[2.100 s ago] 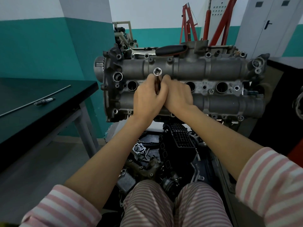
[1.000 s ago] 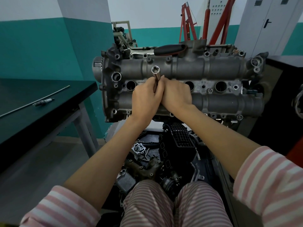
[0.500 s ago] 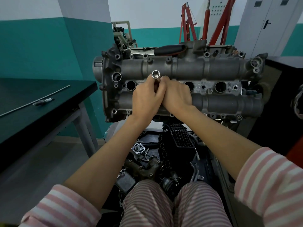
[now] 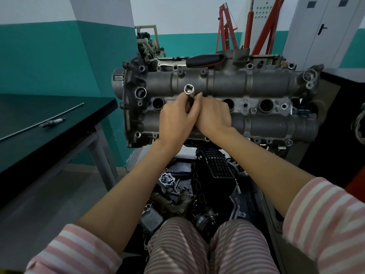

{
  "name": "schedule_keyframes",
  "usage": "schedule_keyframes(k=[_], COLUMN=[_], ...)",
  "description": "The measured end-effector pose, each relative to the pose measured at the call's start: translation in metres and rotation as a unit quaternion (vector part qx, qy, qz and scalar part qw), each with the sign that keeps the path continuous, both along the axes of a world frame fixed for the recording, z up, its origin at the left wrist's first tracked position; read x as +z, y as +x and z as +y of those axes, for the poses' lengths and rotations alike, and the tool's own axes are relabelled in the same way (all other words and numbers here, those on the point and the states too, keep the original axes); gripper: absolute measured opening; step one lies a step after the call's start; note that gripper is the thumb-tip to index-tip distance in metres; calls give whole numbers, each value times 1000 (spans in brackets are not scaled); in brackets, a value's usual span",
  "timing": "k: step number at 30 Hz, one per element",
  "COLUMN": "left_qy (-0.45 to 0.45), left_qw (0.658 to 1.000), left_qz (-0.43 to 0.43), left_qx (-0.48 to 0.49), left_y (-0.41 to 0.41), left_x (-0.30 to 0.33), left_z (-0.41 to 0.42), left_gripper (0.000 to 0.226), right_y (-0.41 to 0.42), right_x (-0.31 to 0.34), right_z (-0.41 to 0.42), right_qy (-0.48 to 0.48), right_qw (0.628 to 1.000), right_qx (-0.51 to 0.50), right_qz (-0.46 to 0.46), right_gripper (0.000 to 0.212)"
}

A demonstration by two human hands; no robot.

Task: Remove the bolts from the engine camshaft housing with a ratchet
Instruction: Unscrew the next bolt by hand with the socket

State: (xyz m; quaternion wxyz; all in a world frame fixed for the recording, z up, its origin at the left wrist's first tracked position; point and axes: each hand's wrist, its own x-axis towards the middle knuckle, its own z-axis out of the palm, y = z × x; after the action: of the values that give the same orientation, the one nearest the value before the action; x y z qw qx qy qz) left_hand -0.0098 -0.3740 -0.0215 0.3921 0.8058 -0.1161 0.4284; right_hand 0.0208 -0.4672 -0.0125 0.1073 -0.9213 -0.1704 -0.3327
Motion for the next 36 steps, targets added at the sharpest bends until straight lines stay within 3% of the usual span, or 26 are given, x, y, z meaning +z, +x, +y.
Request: schedule_keyframes(k=[8, 13, 18, 23, 30, 36], left_qy=[25, -21, -15, -16, -6, -31], left_qw=[1000, 1000, 1000, 1000, 1000, 999], left_qz=[2, 16, 9, 2, 13, 10], left_qx=[-5, 5, 3, -9, -4, -6], left_y=[0, 4, 2, 0, 1, 3], left_x=[-1, 2, 2, -1, -2, 2], left_z=[1, 1, -1, 0, 2, 0], left_gripper=[21, 48, 55, 36, 25, 49], right_y=[4, 3, 1, 2, 5, 3], right_x=[-2, -3, -1, -1, -3, -2], right_z=[0, -1, 0, 0, -1, -1], right_qy=[13, 7, 6, 6, 29, 17], right_qw=[1000, 1000, 1000, 1000, 999, 1000], right_qx=[7, 15, 11, 5, 18, 12], right_qz=[12, -12, -11, 13, 16, -9], right_gripper=[14, 26, 27, 12, 16, 26])
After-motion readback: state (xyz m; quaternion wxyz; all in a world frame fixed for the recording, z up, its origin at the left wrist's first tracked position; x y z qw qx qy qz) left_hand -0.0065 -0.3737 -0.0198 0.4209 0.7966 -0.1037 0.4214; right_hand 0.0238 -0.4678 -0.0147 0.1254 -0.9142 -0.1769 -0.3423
